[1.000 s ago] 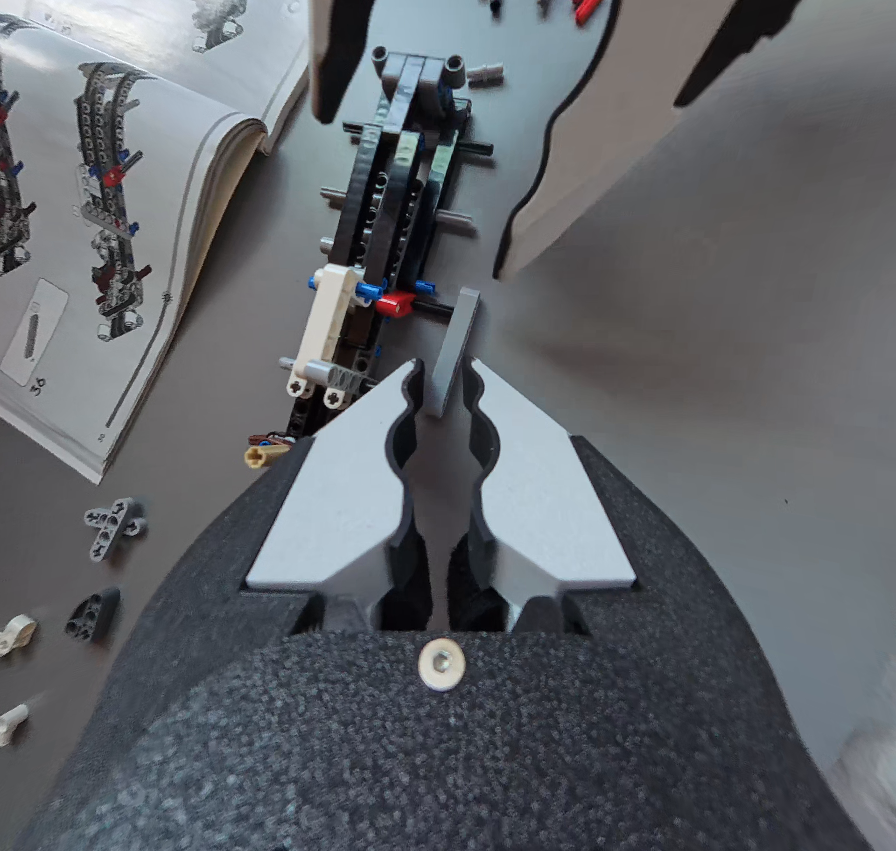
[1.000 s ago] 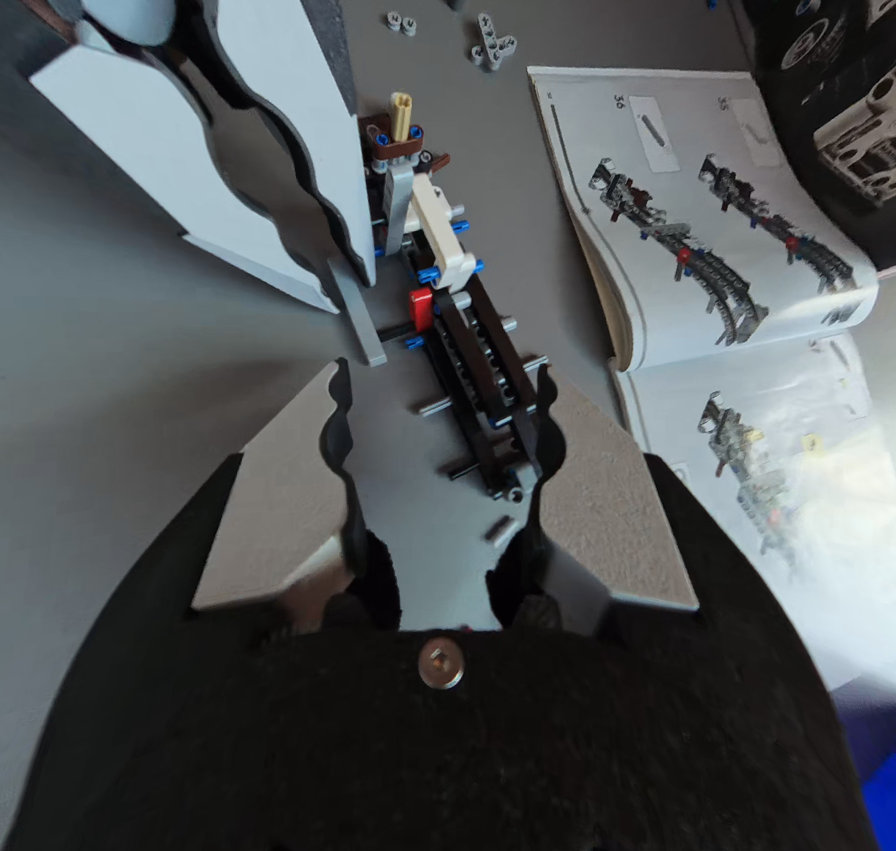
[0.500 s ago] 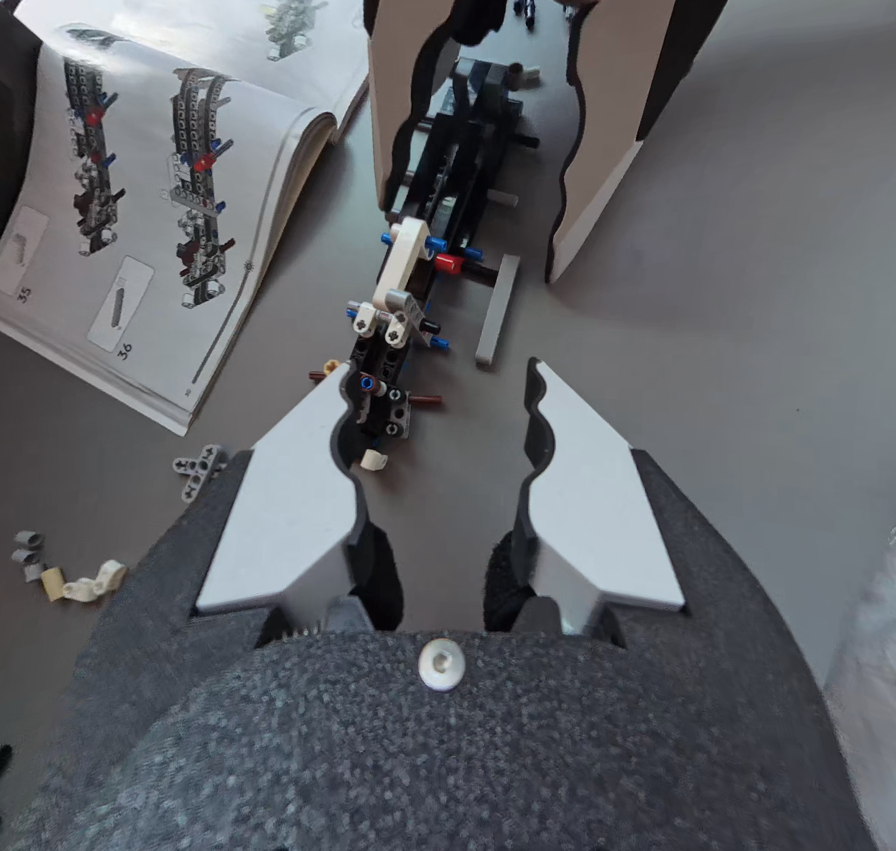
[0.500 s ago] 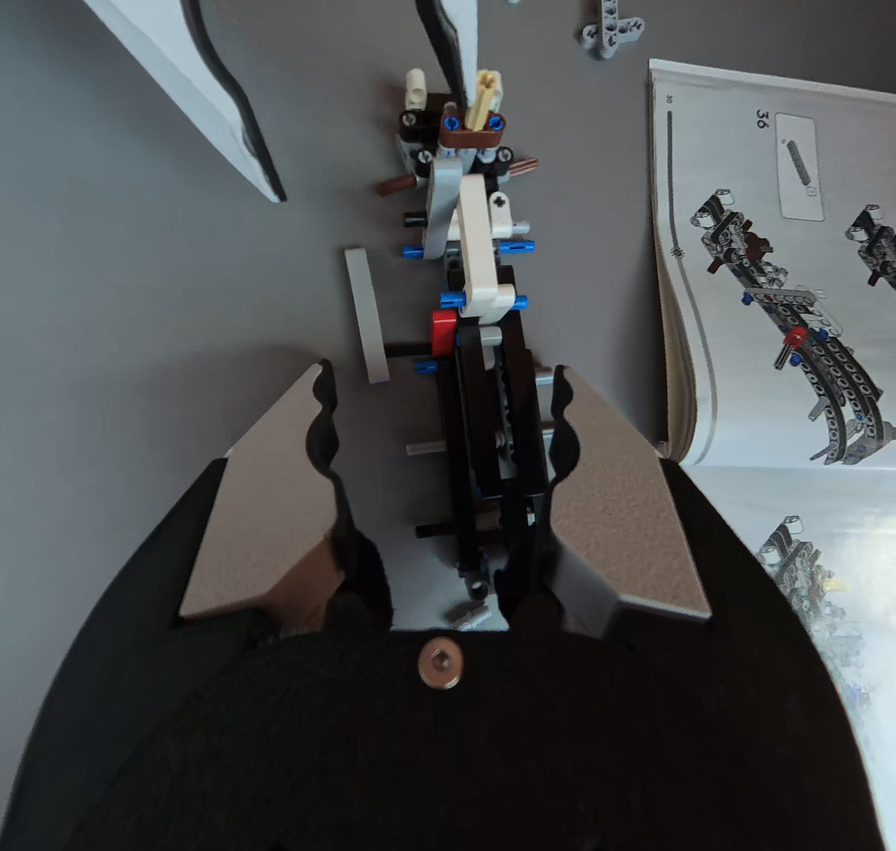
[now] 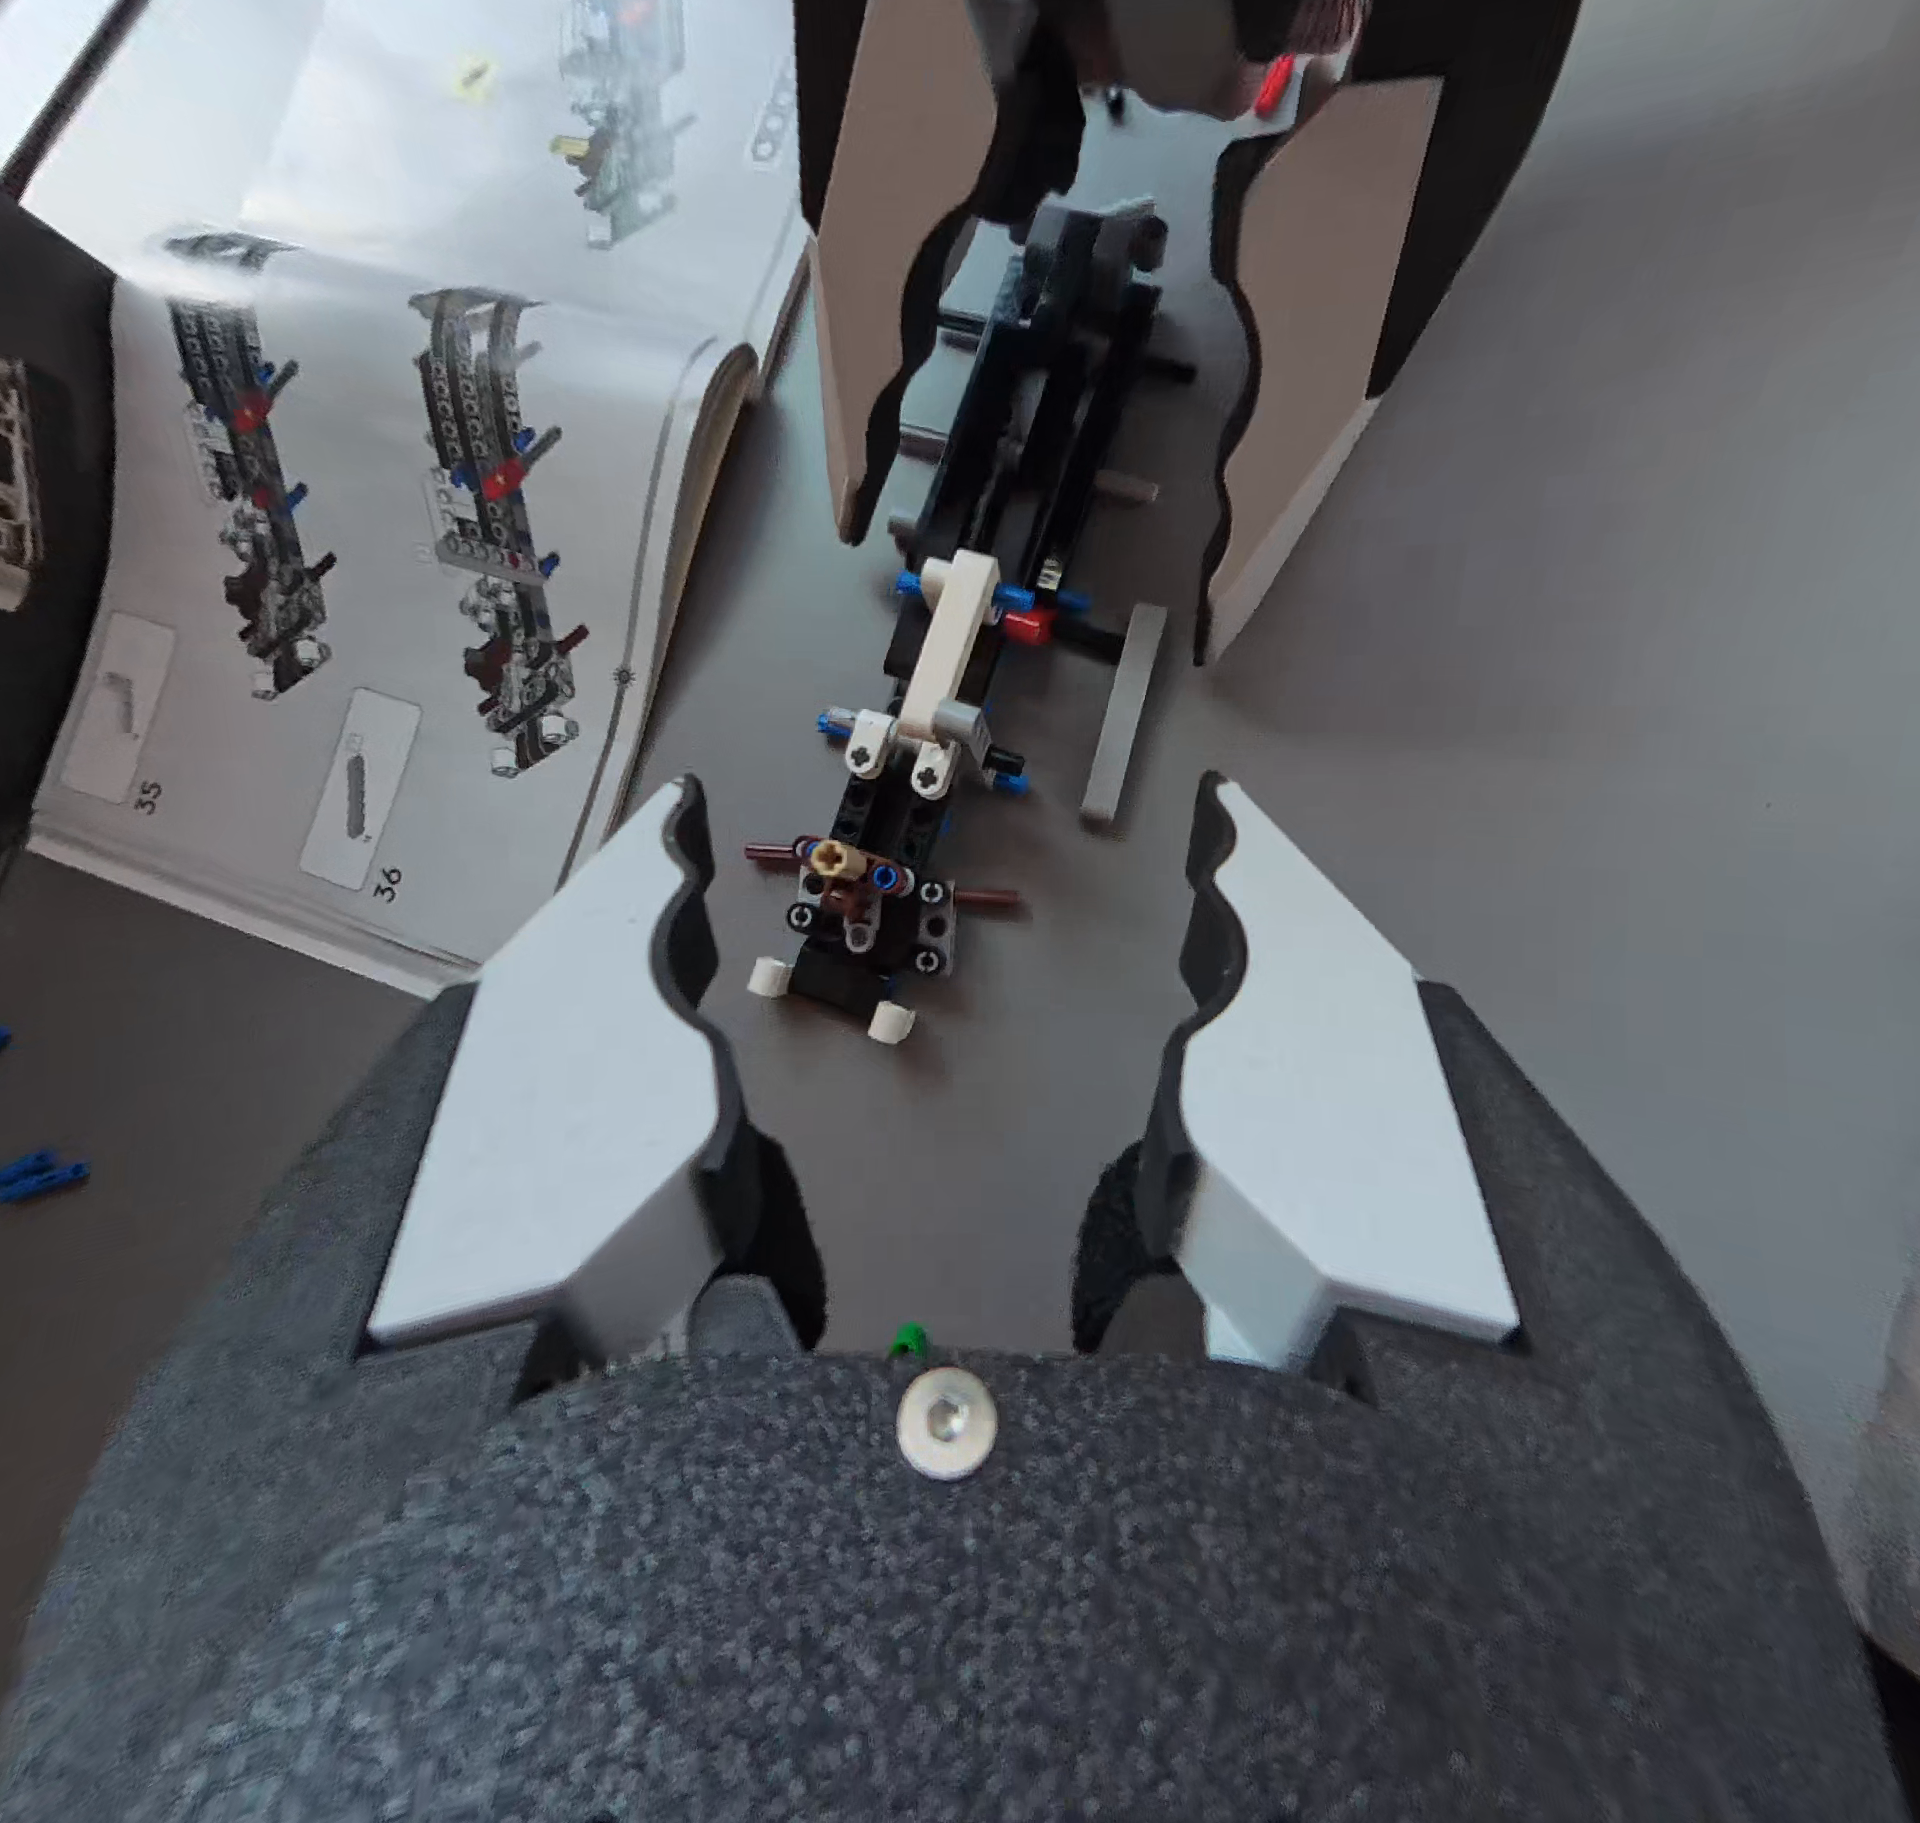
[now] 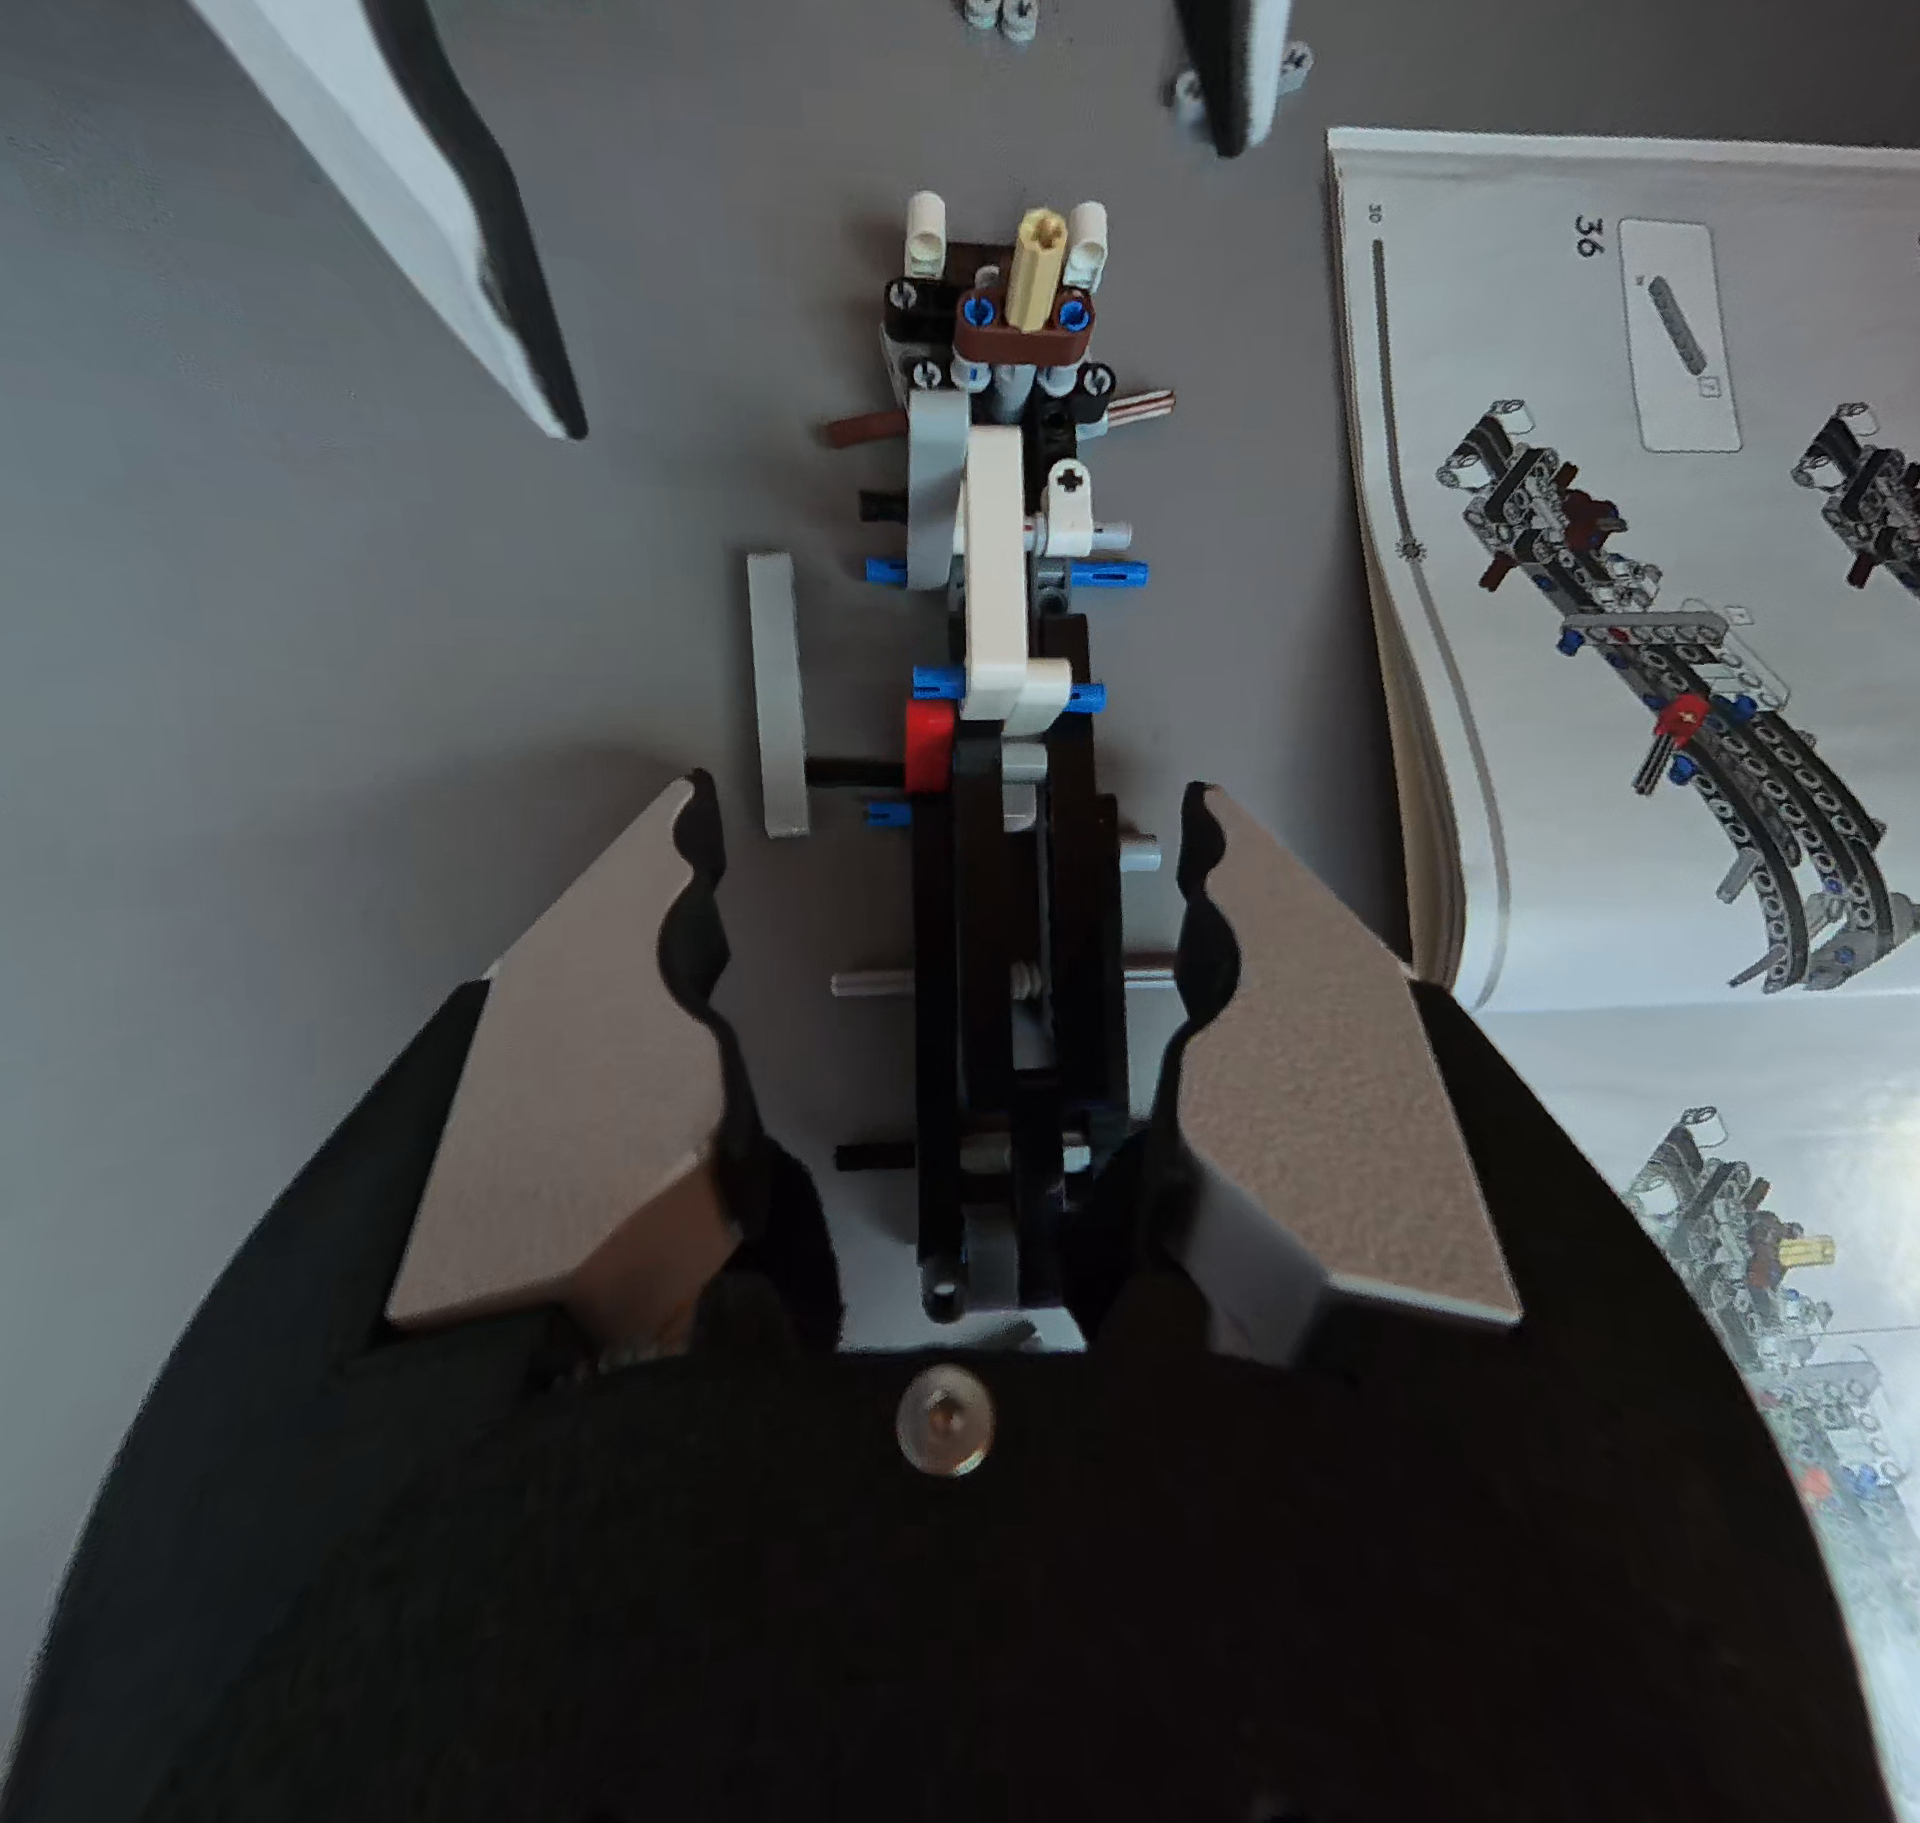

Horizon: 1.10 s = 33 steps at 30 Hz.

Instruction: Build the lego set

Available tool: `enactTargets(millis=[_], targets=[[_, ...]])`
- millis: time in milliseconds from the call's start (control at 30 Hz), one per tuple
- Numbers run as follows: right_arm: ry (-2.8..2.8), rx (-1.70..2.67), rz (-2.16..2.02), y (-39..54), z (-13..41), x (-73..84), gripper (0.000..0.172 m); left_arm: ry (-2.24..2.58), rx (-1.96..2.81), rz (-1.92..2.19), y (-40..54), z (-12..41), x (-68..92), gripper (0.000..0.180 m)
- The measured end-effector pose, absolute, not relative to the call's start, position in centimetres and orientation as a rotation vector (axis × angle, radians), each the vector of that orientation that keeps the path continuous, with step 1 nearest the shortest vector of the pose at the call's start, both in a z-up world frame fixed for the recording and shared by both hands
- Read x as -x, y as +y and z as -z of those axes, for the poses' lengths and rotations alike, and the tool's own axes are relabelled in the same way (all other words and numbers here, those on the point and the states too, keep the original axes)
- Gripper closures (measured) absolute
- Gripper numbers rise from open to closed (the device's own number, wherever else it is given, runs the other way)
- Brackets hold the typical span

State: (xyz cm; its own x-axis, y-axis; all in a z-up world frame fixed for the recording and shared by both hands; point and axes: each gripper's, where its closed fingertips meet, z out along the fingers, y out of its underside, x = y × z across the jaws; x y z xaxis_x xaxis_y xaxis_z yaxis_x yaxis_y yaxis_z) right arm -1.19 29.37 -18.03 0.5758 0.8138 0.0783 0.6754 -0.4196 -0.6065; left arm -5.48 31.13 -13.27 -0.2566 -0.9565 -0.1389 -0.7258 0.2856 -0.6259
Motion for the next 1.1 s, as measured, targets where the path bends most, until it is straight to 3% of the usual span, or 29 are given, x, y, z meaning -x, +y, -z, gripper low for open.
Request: enactTargets(millis=[33, 233, 367, 533, 733, 867, 1100], targets=[[-1.180, 2.220, -0.305, 29.4, 18.2, 1.3, 0.084, 2.084, 1.498, 0.628, 31.2, 13.7, 5.4, 0.090], [-1.164, 2.248, -0.353, 29.6, 18.7, 1.9, 0.095, 2.206, 1.470, 0.595, 31.4, 16.3, 4.5, 0.084], [-1.154, 2.252, -0.366, 29.6, 18.6, 1.9, 0.110, 2.263, 1.492, 0.533, 31.4, 18.2, 4.4, 0.091], [-1.147, 2.251, -0.366, 29.6, 18.6, 1.9, 0.112, 2.242, 1.528, 0.560, 31.0, 18.4, 4.3, 0.114], [-1.201, 2.228, -0.343, 29.8, 18.5, 2.4, 0.108, 2.232, 1.542, 0.591, 30.5, 18.5, 4.4, 0.125], [-1.226, 2.225, -0.384, 29.9, 18.6, 2.7, 0.120, 2.234, 1.541, 0.588, 30.3, 18.5, 4.5, 0.128], [-1.219, 2.194, -0.446, 29.8, 18.5, 2.8, 0.121, 2.246, 1.538, 0.597, 30.1, 18.5, 4.6, 0.123]])
